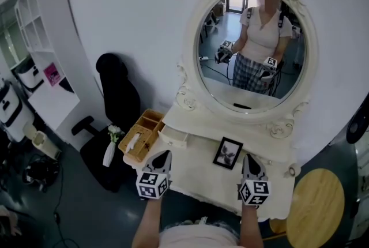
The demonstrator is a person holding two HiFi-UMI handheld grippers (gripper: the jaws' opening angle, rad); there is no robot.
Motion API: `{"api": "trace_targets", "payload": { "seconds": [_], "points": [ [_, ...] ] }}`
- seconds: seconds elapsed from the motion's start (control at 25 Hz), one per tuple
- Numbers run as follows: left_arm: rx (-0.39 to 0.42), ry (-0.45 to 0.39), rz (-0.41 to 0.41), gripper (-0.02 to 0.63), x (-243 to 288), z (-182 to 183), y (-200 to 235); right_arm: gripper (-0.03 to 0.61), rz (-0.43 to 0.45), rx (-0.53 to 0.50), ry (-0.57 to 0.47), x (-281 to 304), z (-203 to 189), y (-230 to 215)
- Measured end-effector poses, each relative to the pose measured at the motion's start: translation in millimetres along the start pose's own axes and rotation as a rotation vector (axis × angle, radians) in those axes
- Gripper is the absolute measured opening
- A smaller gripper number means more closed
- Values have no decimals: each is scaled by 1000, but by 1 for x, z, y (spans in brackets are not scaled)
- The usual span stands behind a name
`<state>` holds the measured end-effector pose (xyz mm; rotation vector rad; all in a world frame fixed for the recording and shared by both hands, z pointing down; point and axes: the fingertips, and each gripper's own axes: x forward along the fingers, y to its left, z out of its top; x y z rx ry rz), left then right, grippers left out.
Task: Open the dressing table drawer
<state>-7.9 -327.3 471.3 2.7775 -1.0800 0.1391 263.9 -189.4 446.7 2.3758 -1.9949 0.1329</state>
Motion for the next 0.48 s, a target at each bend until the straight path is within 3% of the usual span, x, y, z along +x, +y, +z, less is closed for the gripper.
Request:
{"api": "trace_targets", "payload": {
  "seconds": [0.48],
  "points": [
    [-10,16,12,26,1,-4,3,14,18,9,4,4,0,0]
  ]
}}
